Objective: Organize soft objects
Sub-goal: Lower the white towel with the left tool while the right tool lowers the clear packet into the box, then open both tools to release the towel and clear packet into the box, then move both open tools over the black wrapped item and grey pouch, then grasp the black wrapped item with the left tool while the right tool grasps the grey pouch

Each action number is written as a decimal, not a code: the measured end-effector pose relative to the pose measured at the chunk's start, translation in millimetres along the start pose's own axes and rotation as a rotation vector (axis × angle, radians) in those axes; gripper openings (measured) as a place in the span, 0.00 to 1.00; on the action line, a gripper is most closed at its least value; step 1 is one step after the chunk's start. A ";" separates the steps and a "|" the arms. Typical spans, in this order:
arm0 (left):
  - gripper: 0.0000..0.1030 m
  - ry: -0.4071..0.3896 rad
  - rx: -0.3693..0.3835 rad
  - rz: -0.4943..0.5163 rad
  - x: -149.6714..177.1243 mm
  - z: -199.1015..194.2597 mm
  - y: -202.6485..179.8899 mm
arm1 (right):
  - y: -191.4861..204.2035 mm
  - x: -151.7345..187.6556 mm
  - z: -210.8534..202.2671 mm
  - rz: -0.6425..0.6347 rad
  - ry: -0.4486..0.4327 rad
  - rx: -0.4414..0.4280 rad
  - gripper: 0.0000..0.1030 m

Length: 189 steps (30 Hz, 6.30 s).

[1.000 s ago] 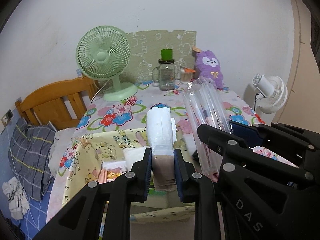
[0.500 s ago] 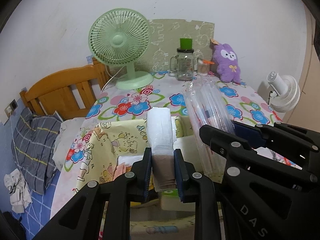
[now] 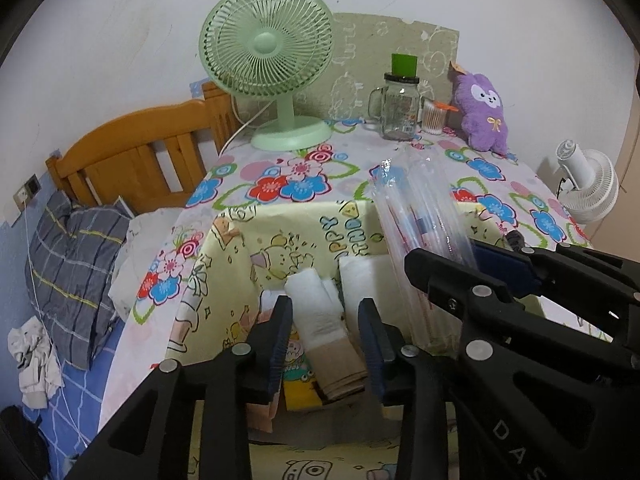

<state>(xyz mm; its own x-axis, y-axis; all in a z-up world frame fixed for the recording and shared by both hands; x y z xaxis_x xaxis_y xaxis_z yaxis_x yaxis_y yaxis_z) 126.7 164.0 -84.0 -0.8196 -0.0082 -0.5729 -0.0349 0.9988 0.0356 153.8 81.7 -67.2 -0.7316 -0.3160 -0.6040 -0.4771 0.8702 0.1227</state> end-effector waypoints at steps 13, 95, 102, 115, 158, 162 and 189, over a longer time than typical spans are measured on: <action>0.62 0.029 0.018 0.007 5.8 4.9 -0.5 | 3.5 2.8 12.1 -0.039 0.048 -0.012 0.41; 0.99 -0.210 0.137 0.097 15.8 -95.3 -156.1 | -128.4 73.4 -154.7 0.162 -0.206 0.219 1.00; 0.98 -0.181 0.165 0.133 14.5 -80.1 -177.4 | -144.6 80.1 -150.8 0.142 -0.208 0.250 1.00; 0.96 -0.109 0.160 0.149 14.9 -37.0 -198.9 | -169.8 86.5 -119.3 0.133 -0.170 0.284 0.99; 0.83 0.066 0.038 0.105 -17.6 84.1 -205.9 | -238.6 73.0 3.5 0.221 0.080 0.210 0.61; 0.80 0.059 0.034 0.100 -18.5 86.3 -204.5 | -238.3 71.8 5.7 0.215 0.080 0.219 0.60; 0.37 0.077 0.048 0.043 -12.0 74.7 -193.2 | -231.5 78.6 -7.3 0.261 0.071 0.166 0.51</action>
<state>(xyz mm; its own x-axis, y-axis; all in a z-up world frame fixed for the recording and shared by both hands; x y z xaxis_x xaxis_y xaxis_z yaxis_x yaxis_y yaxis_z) 186.0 -25.1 -145.2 -0.8614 0.0326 -0.5069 0.0269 0.9995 0.0186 203.2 -147.4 -137.3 -0.8541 -0.0945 -0.5115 -0.1872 0.9733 0.1327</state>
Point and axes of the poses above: each gripper's, at about its wrist camera, not at the fingertips, and z roughly the way its jaws point, y to its left, x to its underside, the point moved 3 cm from there along z, roughly the way its jaws point, and after that the axes turned 9 degrees about y, right-handed, at the moved point
